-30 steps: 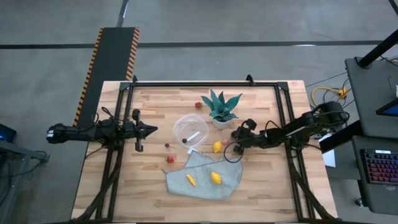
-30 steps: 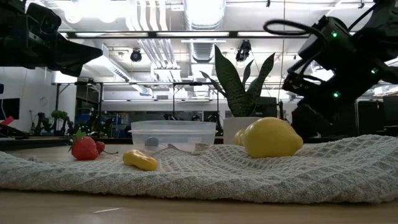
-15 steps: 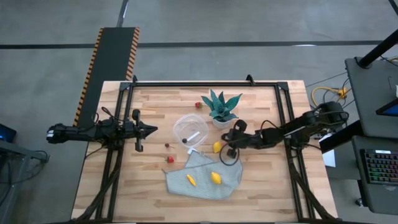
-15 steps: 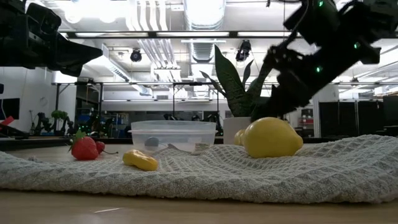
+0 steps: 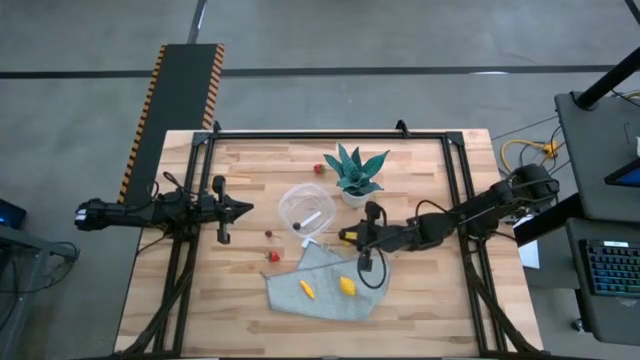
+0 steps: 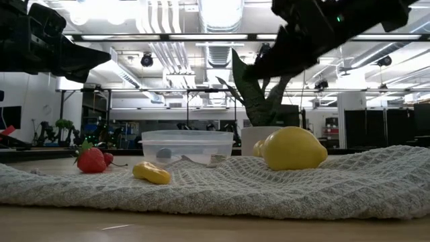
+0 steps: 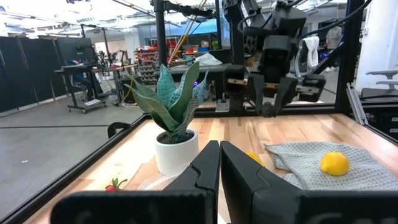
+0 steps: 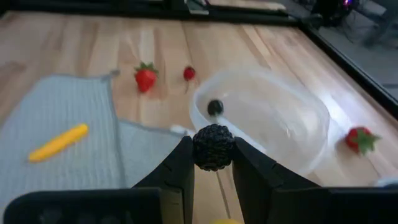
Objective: Pick and placing Produce into tupperware
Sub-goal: Put the blackberry into the container
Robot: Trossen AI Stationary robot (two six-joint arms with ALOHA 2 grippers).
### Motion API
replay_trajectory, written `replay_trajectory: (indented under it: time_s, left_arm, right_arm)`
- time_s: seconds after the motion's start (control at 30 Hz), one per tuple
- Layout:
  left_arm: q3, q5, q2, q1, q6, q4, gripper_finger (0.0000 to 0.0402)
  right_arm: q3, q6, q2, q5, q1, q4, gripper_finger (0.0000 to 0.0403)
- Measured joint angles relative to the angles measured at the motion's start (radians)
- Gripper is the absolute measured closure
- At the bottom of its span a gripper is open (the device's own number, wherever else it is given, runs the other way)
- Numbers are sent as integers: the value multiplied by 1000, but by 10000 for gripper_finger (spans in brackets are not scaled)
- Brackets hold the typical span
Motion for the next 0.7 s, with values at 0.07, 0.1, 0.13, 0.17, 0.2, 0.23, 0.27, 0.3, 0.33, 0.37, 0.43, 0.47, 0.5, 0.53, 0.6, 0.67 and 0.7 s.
replay_trajectory:
  time_s: [0.07,0.1,0.13,0.17,0.2,0.23,0.27,0.3,0.33,0.37,0.43,0.47,0.5,0.53,0.6,0.67,0.7]
  left_arm:
    - [0,0,0,0,0,0,402]
    - [0,0,0,0,0,0,402]
    - [0,0,0,0,0,1,402]
    - [0,0,1,0,0,2,402]
    - [0,0,2,0,0,1,402]
    - [0,0,1,0,0,0,402]
    - [0,0,1,0,0,2,402]
    - [0,0,2,0,0,1,402]
    - [0,0,2,1,0,0,402]
    - [0,0,0,1,0,0,402]
    - [0,0,0,1,0,2,402]
    - [0,0,0,1,0,0,402]
    - [0,0,0,1,0,1,402]
    - [0,0,0,1,0,2,402]
    - [0,0,2,1,0,0,402]
    - [0,0,2,1,0,2,402]
    - [0,0,1,1,0,0,402]
  right_arm:
    - [29,-22,24,1,3,2,328]
    - [44,-33,40,1,5,3,328]
    - [58,-47,58,2,6,-1,328]
    - [76,-65,77,2,6,-5,328]
    - [100,-85,102,2,6,-3,328]
    - [125,-108,126,2,6,0,328]
    - [146,-135,148,4,5,-3,328]
    - [171,-161,174,5,1,-6,328]
    - [199,-185,202,5,-4,-6,328]
    - [225,-203,224,4,-10,-10,328]
    - [281,-224,267,5,-30,-53,328]
    - [311,-228,286,5,-41,-76,328]
    - [338,-229,303,5,-53,-112,328]
    - [368,-229,322,5,-65,-156,328]
    - [429,-229,359,5,-87,-231,328]
    - [481,-230,388,5,-105,-305,328]
    - [506,-233,403,5,-112,-318,328]
